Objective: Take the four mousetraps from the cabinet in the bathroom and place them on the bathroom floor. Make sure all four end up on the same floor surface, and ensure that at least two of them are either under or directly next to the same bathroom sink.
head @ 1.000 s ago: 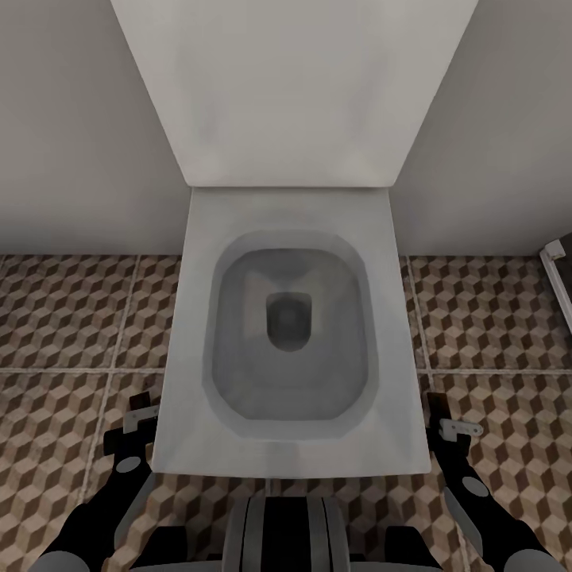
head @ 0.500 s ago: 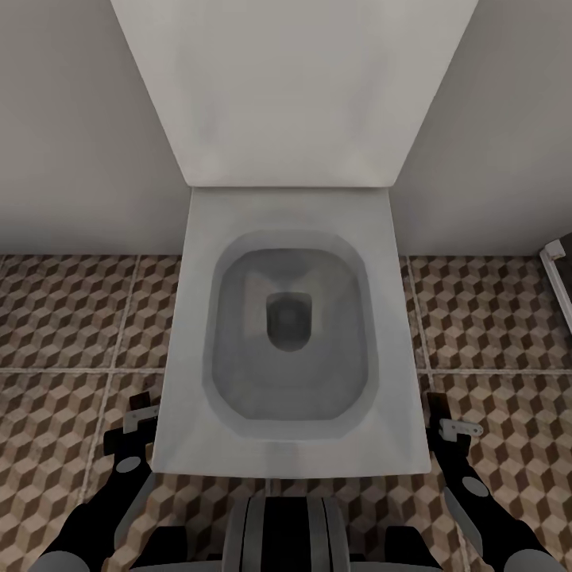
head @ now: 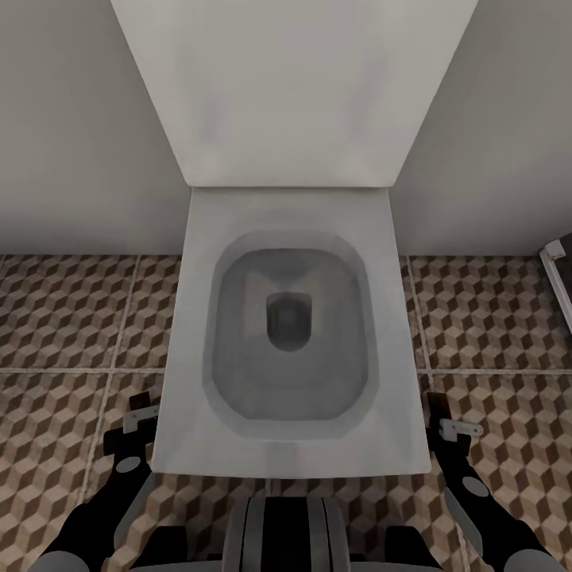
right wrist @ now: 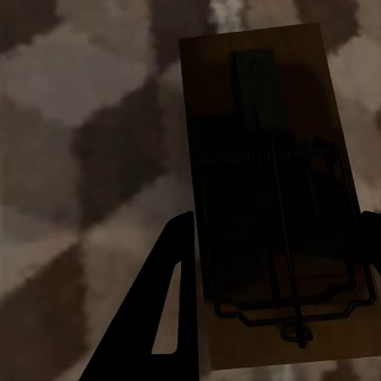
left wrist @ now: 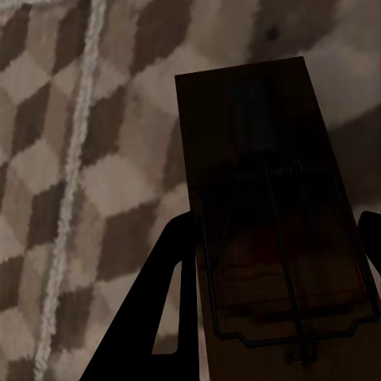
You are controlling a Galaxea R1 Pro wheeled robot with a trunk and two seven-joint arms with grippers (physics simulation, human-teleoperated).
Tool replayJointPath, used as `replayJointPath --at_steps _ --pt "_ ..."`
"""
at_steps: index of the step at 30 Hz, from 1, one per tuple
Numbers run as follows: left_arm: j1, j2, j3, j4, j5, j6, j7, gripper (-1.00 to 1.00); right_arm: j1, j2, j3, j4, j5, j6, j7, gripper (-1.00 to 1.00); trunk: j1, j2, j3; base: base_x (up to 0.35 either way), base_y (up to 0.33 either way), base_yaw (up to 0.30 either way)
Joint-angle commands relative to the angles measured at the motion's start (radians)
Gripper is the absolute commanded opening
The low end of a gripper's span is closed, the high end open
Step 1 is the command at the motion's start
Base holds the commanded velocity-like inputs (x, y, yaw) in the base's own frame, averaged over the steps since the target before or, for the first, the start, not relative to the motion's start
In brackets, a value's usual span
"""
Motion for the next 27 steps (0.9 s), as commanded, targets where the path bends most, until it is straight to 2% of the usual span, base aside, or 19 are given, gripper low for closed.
replayJointPath --at_steps 1,10,12,17,19,27 --pt "0.000 0.001 -0.007 -0.001 0.008 0.002 0.011 -1.00 0.000 -0.001 0.008 0.000 -0.011 -0.005 -0.004 -1.00 0.000 0.000 0.000 0.000 0.000 0.000" --pt "0.000 0.002 -0.007 -0.001 0.008 0.002 0.011 -1.00 0.000 -0.001 0.008 0.000 -0.011 -0.005 -0.006 -1.00 0.000 0.000 0.000 0.000 0.000 0.000" --pt "0.000 0.002 -0.007 -0.001 0.008 0.002 0.011 -1.00 0.000 -0.001 0.008 0.000 -0.011 -0.005 -0.020 -1.00 0.000 0.000 0.000 0.000 0.000 0.000" --pt "0.000 0.002 -0.007 -0.001 0.008 0.002 0.011 -1.00 0.000 0.000 0.009 0.000 -0.006 -0.005 -0.123 -1.00 0.000 0.000 0.000 0.000 0.000 0.000" --pt "0.000 0.002 -0.007 -0.001 0.008 0.002 0.011 -1.00 0.000 0.000 0.010 0.000 -0.005 -0.005 -0.141 -1.00 0.000 0.000 0.000 0.000 0.000 0.000" --pt "0.000 0.002 -0.007 -0.001 0.008 0.002 0.011 -1.00 0.000 0.000 0.012 0.000 -0.003 -0.005 -0.159 -1.00 0.000 0.000 0.000 0.000 0.000 0.000"
